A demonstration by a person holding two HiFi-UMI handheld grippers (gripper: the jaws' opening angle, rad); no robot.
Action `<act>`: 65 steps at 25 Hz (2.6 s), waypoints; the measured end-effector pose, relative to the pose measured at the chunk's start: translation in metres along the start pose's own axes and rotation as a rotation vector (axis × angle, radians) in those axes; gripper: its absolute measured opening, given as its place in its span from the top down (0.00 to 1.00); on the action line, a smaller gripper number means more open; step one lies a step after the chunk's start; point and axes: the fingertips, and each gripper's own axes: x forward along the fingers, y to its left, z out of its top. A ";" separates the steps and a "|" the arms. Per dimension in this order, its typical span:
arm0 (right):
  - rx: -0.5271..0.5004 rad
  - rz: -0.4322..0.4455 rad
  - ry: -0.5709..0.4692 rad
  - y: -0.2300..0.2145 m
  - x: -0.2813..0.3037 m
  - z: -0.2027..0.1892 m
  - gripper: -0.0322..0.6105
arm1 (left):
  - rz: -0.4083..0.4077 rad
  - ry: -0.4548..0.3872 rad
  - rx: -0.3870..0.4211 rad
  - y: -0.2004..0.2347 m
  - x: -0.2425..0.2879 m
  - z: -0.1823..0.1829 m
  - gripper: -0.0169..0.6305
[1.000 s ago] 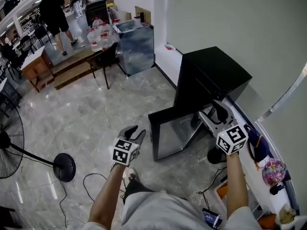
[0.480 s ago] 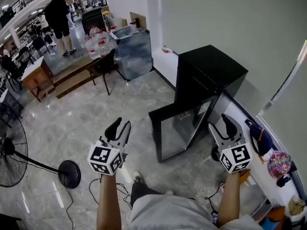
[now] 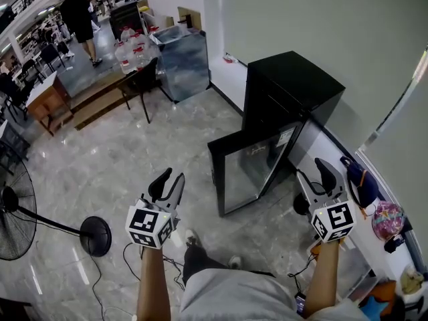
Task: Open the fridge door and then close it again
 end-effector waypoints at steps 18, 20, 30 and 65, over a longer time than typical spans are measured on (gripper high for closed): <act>-0.350 0.234 0.167 -0.005 0.073 -0.019 0.59 | -0.069 0.089 -0.113 0.012 0.048 -0.067 0.80; -0.391 0.280 0.178 0.001 0.089 -0.017 0.59 | -0.109 0.088 -0.138 0.007 0.058 -0.074 0.80; -0.602 0.491 0.275 0.022 0.160 -0.029 0.58 | -0.340 0.241 -0.225 -0.040 0.107 -0.136 0.74; -0.726 0.610 0.363 0.039 0.224 -0.065 0.56 | -0.287 0.403 -0.356 -0.025 0.179 -0.202 0.83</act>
